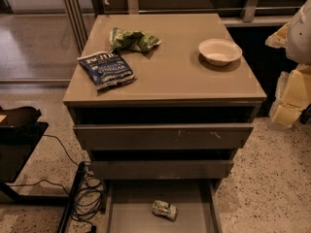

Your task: Pick 7up can from bottom drawer and place on counter

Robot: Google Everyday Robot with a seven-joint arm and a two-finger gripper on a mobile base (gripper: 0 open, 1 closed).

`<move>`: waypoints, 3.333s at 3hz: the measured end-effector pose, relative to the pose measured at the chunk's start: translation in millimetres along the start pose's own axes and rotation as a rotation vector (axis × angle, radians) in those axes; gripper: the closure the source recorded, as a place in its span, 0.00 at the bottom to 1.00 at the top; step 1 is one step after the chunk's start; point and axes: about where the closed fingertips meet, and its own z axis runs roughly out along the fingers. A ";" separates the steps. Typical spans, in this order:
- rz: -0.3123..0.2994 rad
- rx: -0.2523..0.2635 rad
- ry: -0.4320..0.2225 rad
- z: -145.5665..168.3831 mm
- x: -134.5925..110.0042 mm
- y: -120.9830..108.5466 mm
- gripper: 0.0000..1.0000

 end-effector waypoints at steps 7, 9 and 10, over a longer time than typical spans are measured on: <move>-0.065 -0.107 -0.401 176.9 -9.9 105.3 0.00; 0.006 -0.191 -0.410 237.6 -1.2 124.2 0.00; 0.056 -0.215 -0.445 291.5 9.8 135.5 0.00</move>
Offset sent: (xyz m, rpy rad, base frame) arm -0.0204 0.0171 -0.0732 0.1145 0.1210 0.0522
